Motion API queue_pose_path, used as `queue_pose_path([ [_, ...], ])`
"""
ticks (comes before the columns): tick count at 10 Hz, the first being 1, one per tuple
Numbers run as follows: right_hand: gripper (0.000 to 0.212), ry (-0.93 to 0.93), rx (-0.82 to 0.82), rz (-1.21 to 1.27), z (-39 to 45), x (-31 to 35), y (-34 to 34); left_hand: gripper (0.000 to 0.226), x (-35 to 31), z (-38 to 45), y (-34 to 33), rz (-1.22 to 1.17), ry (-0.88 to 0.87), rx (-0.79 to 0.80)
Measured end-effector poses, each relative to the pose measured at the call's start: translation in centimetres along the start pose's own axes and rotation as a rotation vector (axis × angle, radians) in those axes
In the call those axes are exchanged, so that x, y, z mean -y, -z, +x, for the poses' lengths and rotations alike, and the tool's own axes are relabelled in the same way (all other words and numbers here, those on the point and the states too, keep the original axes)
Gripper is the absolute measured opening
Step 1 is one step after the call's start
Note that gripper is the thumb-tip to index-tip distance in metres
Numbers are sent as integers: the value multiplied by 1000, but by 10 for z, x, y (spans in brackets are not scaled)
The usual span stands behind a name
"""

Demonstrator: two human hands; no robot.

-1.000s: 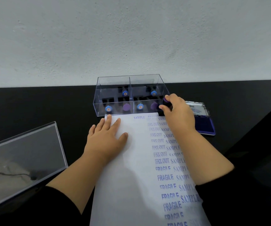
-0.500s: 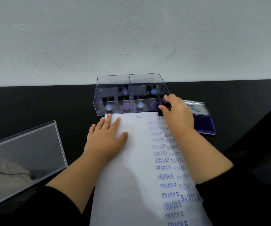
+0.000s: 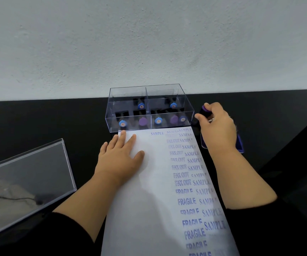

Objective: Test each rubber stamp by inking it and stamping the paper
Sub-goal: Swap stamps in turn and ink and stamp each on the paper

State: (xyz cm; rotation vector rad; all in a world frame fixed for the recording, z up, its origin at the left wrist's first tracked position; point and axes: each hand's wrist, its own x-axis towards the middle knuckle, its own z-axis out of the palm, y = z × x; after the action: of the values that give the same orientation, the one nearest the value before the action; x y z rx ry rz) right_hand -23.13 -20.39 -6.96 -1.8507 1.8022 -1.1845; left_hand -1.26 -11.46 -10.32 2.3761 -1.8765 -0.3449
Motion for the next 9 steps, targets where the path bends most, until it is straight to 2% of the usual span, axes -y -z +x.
queue_pose_path([
  [9,24,-50,2,46,-3,0,13,59,0,1,1,22,7,13],
])
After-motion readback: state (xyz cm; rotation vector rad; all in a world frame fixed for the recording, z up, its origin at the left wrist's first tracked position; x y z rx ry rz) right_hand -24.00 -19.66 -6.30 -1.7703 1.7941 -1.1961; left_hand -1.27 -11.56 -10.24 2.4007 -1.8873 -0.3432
